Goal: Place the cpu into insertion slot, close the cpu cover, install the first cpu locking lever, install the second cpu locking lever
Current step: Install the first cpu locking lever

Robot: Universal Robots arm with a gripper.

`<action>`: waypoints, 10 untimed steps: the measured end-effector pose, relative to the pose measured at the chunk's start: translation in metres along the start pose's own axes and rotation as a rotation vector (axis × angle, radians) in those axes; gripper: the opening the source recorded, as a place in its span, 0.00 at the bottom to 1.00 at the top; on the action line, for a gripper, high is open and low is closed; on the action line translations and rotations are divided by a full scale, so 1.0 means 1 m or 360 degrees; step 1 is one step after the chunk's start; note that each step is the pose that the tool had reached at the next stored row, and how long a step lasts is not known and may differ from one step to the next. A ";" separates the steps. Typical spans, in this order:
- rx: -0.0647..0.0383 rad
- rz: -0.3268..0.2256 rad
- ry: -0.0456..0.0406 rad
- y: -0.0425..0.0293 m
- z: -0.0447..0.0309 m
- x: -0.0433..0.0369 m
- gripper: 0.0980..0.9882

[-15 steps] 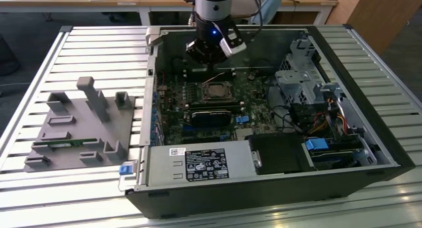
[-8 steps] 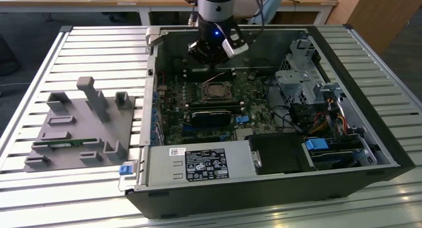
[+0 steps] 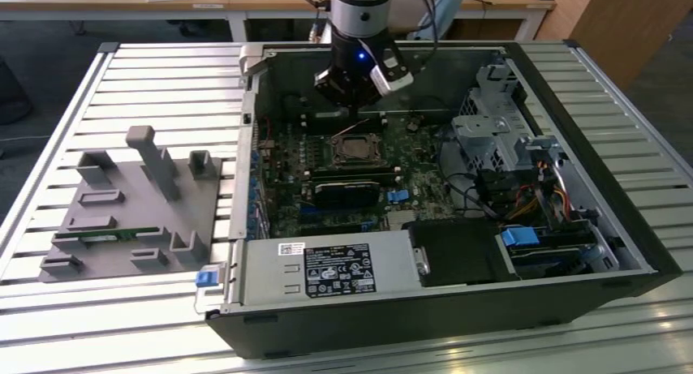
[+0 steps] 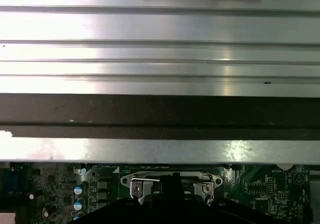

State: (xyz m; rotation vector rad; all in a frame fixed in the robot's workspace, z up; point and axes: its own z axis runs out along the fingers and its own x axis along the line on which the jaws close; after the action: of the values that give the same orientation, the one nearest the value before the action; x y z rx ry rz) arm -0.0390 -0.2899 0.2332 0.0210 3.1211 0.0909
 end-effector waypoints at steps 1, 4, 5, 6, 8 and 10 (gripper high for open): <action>0.0000 0.0000 0.0000 0.0004 0.0011 0.0000 0.02; 0.0000 0.0000 0.0000 0.0018 0.0035 -0.0001 0.02; 0.0000 0.0000 0.0000 0.0022 0.0039 -0.0001 0.02; 0.0000 0.0000 0.0000 0.0026 0.0042 -0.0002 0.02; 0.0000 0.0000 0.0000 0.0038 0.0050 -0.0006 0.02; 0.0000 0.0000 0.0000 0.0052 0.0062 -0.0014 0.02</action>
State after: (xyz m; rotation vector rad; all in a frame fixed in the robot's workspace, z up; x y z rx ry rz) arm -0.0374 -0.2844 0.2273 0.0207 3.1213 0.0907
